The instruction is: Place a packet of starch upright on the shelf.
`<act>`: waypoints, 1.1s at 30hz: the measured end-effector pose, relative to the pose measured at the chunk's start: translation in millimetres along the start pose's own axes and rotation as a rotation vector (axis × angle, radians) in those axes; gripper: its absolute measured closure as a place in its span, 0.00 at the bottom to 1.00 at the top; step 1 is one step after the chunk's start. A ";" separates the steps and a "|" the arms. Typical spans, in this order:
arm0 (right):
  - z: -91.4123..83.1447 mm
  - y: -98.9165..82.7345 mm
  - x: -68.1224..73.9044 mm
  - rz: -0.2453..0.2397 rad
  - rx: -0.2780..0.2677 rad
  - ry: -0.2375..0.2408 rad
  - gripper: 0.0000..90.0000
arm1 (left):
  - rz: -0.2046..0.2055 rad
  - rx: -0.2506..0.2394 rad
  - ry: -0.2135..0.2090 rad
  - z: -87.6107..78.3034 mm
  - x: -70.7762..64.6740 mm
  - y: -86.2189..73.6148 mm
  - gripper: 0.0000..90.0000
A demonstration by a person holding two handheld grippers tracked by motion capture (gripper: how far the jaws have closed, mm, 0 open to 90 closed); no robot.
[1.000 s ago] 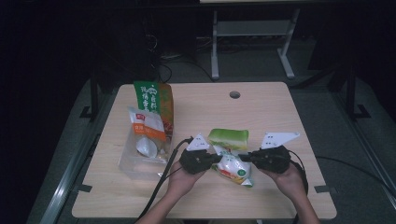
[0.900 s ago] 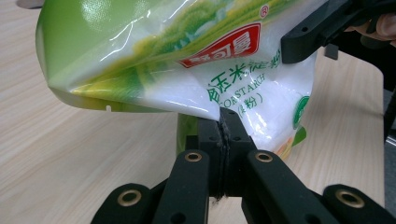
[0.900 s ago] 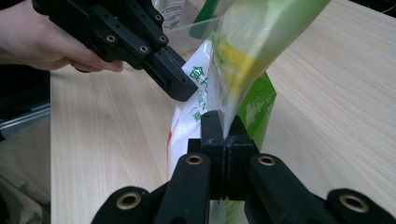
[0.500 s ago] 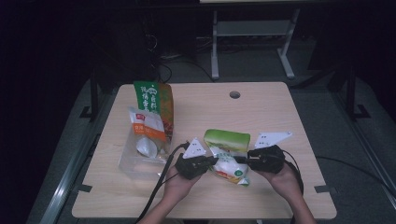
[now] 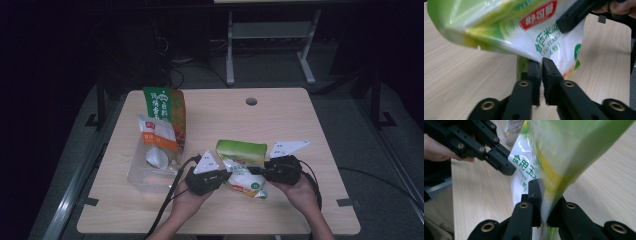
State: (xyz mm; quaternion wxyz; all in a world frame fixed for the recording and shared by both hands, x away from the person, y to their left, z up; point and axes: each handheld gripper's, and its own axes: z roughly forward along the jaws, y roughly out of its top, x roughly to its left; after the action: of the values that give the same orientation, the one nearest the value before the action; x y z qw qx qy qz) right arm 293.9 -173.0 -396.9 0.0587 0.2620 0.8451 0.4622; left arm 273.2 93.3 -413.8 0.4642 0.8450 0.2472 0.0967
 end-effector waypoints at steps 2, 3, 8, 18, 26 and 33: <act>-1.6 -0.6 -1.3 0.013 -0.012 0.011 0.96 | 0.006 0.008 -0.002 -3.1 -1.4 -2.2 0.87; -2.1 -0.6 -1.6 0.017 -0.019 0.014 0.97 | 0.012 0.008 -0.002 -4.5 -2.2 -3.5 0.85; -3.4 0.1 0.7 0.016 -0.034 0.030 0.99 | 0.025 0.020 -0.014 -12.8 -7.0 -9.7 0.77; -4.7 13.2 6.2 0.007 -0.031 0.041 0.99 | 0.079 0.039 -0.051 -29.7 -21.1 -28.2 0.68; -4.5 23.6 5.2 0.017 -0.033 0.045 0.99 | 0.092 0.075 -0.046 -38.5 -26.7 -46.2 0.62; -2.1 43.1 7.9 0.009 -0.028 0.063 0.99 | 0.095 0.076 -0.053 -44.5 -30.7 -55.6 0.60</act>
State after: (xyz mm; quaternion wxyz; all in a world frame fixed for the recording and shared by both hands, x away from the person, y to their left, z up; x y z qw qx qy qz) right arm 303.1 -151.9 -359.6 0.0335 0.2501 0.8389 0.4822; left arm 211.1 135.4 -433.6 0.4330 0.8750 0.1981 0.0869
